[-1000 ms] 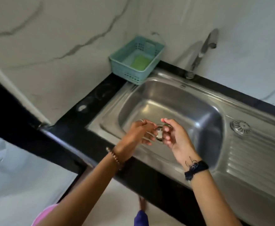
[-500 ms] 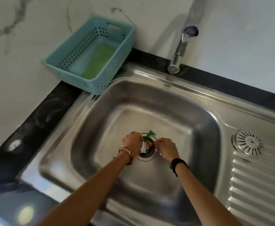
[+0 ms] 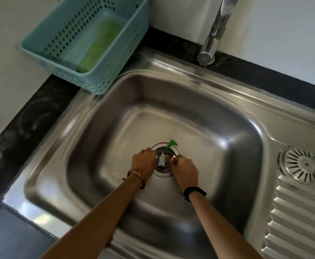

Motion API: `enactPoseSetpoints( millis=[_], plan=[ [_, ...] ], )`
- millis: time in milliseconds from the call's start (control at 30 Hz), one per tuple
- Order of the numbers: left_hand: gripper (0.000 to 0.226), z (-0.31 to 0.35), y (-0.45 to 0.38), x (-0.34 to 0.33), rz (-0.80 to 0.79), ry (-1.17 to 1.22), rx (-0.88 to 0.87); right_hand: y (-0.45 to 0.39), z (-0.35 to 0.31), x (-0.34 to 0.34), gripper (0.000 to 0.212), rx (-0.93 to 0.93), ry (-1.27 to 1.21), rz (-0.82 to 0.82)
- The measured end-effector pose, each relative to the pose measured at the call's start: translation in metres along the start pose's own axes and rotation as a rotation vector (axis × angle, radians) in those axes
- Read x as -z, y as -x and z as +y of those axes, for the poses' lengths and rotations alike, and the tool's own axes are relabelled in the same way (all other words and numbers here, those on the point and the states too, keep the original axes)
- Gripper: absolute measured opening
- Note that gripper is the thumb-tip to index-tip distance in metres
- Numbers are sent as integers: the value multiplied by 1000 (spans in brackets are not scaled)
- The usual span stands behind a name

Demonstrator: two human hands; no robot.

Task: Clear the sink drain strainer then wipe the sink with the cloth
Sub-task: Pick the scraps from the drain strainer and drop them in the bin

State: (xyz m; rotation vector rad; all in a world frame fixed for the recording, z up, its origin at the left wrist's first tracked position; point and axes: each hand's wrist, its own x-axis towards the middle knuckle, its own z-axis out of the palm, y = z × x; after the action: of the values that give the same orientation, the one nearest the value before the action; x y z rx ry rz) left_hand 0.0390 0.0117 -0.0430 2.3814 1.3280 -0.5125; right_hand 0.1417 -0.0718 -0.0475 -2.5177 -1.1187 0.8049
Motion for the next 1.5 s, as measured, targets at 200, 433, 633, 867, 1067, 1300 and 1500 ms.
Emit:
enactPoseSetpoints(
  millis=[200,433,633,867,1067,1300,1500],
  plan=[
    [23,1,32,39,94,306,138,22,-12,41,17,-153,-521,67],
    [8,-27,127,85,265,864,180,87,-76,68,27,-93,-951,-50],
    [16,-91,255,83,486,1201,290,191,-132,44,14,149,-942,-184],
    [15,-176,408,12,668,1263,492,322,-186,-37,8,417,-784,-459],
    [12,-256,490,-88,743,1415,830,398,-219,-159,7,516,-531,-653],
    [17,-331,478,-241,639,1379,1112,390,-209,-345,3,612,-120,-725],
    [6,-395,392,-398,613,1474,1240,333,-169,-530,3,801,182,-740]
  ],
)
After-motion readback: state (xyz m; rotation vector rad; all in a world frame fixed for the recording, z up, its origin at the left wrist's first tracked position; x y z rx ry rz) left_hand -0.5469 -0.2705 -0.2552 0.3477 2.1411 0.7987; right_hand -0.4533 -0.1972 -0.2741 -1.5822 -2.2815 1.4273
